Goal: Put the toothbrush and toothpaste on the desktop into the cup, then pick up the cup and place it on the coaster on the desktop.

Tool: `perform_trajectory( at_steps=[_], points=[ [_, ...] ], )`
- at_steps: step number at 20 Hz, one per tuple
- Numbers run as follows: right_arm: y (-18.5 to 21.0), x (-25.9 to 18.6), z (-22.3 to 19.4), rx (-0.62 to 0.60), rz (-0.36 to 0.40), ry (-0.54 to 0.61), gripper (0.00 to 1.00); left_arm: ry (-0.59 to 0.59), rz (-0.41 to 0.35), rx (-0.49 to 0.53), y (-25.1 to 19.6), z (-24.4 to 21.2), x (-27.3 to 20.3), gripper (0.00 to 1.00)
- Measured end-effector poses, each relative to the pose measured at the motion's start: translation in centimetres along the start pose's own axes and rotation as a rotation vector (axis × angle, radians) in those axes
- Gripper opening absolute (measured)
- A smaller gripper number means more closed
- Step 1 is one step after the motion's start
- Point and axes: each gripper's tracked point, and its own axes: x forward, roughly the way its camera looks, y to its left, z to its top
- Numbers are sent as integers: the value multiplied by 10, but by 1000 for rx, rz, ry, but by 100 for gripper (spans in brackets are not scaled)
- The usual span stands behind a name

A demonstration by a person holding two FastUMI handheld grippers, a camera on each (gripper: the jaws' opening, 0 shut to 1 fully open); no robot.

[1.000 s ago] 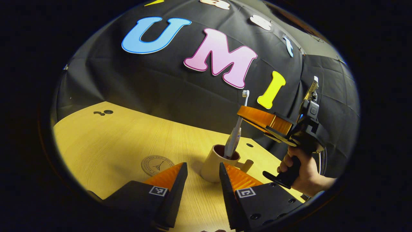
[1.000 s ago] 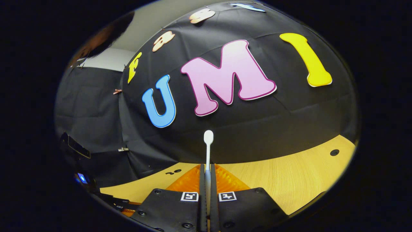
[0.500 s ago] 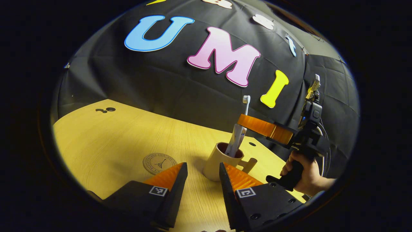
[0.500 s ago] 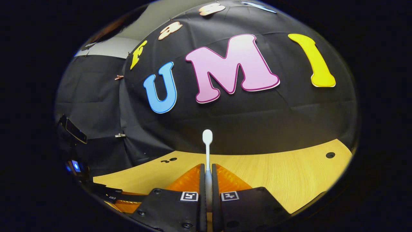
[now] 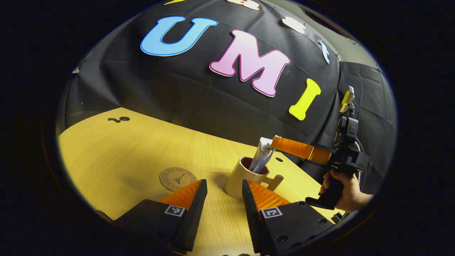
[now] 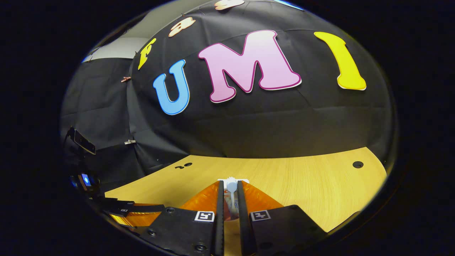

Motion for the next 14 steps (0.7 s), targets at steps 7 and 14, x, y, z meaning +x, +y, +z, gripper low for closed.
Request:
perform_trajectory(
  at_steps=[7, 14],
  points=[
    [-7, -30, -14, 12, 13, 124, 41, 13, -8, 9, -6, -1, -15, 72],
    [-14, -46, -52, -10, 34, 332, 46, 11, 11, 18, 0, -5, -32, 63]
  ],
)
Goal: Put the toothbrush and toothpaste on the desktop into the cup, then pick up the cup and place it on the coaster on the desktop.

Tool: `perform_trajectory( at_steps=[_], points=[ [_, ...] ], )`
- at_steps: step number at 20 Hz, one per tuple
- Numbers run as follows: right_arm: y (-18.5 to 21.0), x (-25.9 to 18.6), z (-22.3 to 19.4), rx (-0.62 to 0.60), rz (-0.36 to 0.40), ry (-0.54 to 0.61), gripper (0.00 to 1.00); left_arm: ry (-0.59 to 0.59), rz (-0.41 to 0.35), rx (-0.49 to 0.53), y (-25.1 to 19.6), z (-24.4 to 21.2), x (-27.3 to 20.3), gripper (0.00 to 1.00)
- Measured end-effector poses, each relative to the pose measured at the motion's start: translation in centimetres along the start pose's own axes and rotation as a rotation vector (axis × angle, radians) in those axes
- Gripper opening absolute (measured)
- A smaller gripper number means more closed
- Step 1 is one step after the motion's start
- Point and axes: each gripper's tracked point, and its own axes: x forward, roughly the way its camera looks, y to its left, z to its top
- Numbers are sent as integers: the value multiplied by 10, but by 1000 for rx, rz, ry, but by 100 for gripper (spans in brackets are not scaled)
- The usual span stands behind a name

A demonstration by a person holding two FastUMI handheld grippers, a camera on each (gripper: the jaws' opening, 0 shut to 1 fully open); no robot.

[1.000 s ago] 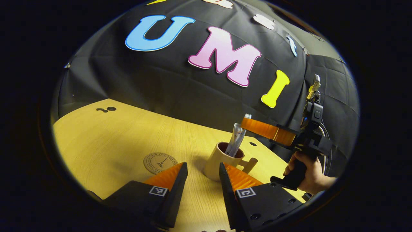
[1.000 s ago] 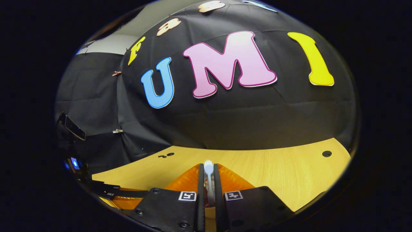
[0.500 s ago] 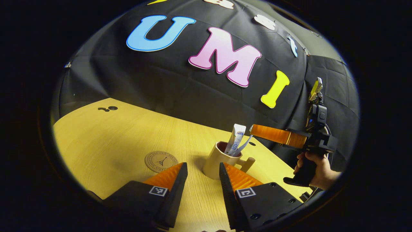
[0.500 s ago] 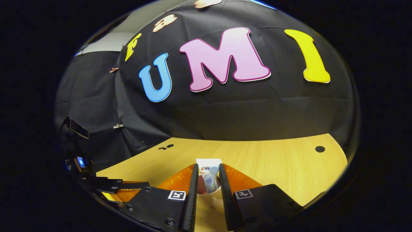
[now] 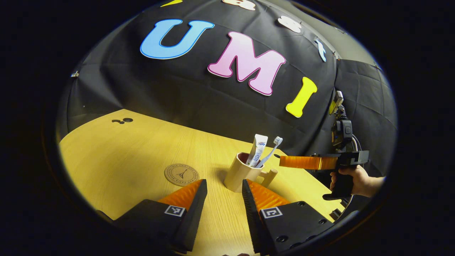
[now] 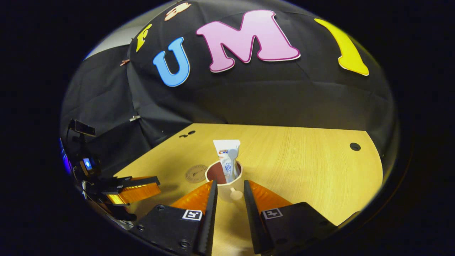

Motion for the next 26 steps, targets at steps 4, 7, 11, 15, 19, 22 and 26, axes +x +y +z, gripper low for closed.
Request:
perform_trajectory(
  at_steps=[4, 7, 11, 15, 19, 22, 26],
  points=[
    [-3, 3, -19, -84, -4, 148, 37, 1, 36, -19, 11, -5, -9, 63],
    [-6, 11, -31, -128, -8, 239, 49, 6, 64, -2, 17, -10, -16, 63],
    [-11, 25, -48, -161, -6, 372, 41, 9, 77, 19, 20, -14, -21, 63],
    [-10, 39, -63, -177, 13, 487, 50, 8, 90, 46, 26, -15, -24, 63],
    [-16, 52, -68, -189, 4, 561, 41, 0, 98, 47, 29, -15, -29, 63],
    [-12, 59, -76, -199, 17, 618, 51, -1, 101, 28, 34, -18, -31, 63],
    [-13, 66, -80, -237, 10, 676, 58, -1, 110, 12, 40, -18, -31, 63]
  ],
)
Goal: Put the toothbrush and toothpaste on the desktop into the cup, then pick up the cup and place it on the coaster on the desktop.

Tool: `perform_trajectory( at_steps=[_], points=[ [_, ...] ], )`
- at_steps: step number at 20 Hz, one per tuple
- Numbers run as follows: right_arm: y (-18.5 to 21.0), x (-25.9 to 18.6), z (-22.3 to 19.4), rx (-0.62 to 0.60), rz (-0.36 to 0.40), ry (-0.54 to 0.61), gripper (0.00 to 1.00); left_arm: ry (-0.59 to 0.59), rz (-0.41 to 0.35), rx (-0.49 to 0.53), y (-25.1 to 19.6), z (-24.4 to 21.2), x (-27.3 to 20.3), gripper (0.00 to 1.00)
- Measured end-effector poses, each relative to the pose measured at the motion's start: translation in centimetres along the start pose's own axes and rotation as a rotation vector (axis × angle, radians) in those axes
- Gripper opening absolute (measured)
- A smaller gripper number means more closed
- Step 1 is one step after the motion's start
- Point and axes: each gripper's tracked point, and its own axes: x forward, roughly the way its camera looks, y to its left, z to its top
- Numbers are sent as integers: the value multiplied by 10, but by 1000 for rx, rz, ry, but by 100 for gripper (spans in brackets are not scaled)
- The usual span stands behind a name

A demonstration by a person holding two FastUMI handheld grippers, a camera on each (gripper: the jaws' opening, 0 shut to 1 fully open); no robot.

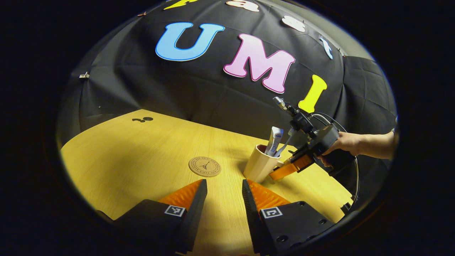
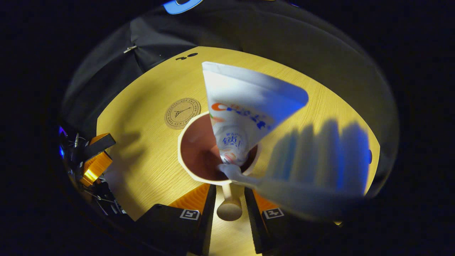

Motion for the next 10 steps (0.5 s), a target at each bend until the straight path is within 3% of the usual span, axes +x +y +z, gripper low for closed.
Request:
perform_trajectory(
  at_steps=[1, 3, 5, 6, 7, 10],
  points=[
    [-2, 0, 0, -3, -9, 14, 50, -2, 2, -4, 1, 2, 0, 63],
    [-3, -3, 1, -13, -21, 37, 48, -8, 2, -14, 3, 3, 1, 63],
    [0, -3, 2, -9, -21, 53, 54, -9, 3, -20, 4, 2, 3, 63],
    [1, 0, 4, -2, -20, 57, 39, -7, 6, -20, 6, 2, 3, 63],
    [0, -1, 4, -2, -24, 59, 34, -6, 6, -20, 6, 2, 3, 63],
    [0, 1, 5, -19, -34, 60, 31, -8, 8, -24, 8, 1, 3, 63]
  ],
)
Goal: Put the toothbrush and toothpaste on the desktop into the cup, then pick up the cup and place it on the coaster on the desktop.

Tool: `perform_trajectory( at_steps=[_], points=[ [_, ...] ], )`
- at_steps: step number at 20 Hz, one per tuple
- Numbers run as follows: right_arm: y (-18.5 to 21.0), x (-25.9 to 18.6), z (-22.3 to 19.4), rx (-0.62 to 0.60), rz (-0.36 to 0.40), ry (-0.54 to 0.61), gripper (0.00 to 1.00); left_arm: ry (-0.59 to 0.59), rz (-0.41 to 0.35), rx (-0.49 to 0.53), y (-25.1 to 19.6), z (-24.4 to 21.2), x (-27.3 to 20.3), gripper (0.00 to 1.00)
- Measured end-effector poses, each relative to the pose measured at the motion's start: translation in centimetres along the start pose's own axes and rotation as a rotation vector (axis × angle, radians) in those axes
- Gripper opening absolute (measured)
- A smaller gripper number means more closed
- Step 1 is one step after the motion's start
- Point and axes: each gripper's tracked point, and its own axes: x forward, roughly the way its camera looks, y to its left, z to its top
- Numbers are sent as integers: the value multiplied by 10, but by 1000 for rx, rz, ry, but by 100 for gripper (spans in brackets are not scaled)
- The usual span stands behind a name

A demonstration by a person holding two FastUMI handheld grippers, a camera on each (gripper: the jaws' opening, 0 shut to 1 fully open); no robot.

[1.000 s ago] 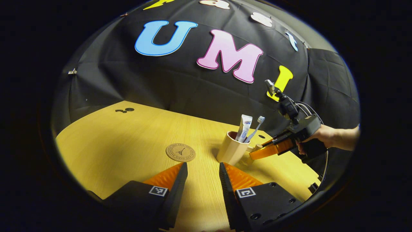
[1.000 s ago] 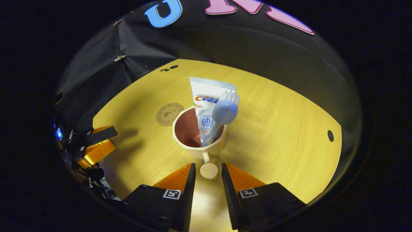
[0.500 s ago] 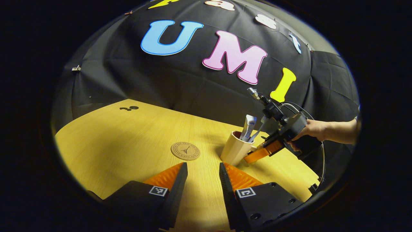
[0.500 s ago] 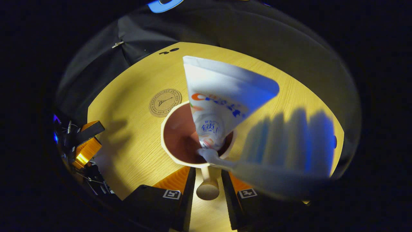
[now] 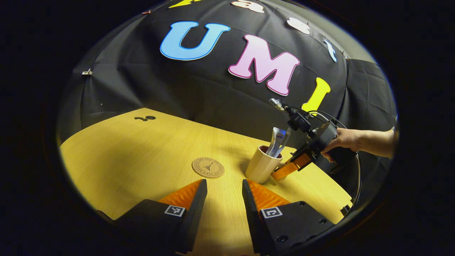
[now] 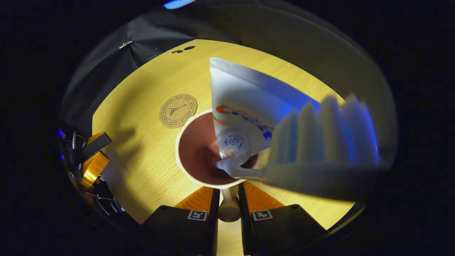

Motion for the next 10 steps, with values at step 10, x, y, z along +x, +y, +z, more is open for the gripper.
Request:
perform_trajectory(
  at_steps=[10],
  points=[
    [3, -6, -2, -58, 8, -8, 26, -3, 14, -6, 6, 1, 0, 63]
  ],
)
